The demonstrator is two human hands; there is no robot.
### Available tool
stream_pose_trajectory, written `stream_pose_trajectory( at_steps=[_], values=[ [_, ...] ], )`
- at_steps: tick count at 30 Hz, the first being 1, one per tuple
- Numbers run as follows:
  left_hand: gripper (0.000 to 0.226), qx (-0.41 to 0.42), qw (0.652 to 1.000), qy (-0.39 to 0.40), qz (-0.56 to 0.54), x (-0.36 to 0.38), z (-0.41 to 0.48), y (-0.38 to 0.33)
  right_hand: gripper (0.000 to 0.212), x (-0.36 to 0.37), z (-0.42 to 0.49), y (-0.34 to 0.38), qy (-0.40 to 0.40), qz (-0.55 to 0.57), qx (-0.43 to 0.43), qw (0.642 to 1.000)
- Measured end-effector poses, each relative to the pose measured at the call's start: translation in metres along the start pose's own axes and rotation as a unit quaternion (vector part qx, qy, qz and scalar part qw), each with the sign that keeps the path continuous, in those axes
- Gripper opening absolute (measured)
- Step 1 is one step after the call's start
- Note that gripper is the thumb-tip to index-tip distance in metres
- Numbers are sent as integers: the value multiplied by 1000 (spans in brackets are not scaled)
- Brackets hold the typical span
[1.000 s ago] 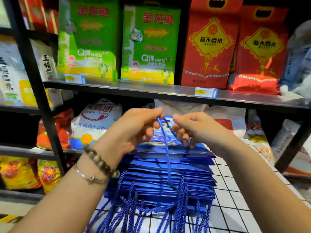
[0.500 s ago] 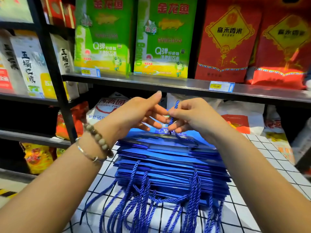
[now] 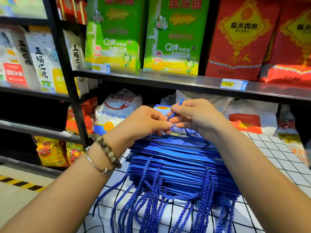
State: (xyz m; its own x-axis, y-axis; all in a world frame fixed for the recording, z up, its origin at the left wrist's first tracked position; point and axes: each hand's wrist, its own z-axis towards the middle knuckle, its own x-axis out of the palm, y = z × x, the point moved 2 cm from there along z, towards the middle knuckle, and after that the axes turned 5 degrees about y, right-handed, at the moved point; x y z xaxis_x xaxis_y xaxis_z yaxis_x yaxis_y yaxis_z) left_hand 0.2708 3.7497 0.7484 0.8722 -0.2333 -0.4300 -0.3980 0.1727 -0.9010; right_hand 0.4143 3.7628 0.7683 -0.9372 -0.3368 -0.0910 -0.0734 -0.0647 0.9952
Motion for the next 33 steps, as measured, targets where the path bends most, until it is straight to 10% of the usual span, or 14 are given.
stream_pose_trajectory(
  at_steps=[4, 7, 33],
  values=[
    [20, -3, 999, -36, -5, -4, 2, 8, 22, -9, -7, 8, -142, -285, -82, 944],
    [15, 23, 998, -60, 3, -5, 2, 9, 21, 0, -8, 15, -92, -367, -149, 914],
    [20, -16, 975, 23, 222, -16, -38, 18, 21, 19, -2, -13, 47, -387, -72, 918]
  ],
)
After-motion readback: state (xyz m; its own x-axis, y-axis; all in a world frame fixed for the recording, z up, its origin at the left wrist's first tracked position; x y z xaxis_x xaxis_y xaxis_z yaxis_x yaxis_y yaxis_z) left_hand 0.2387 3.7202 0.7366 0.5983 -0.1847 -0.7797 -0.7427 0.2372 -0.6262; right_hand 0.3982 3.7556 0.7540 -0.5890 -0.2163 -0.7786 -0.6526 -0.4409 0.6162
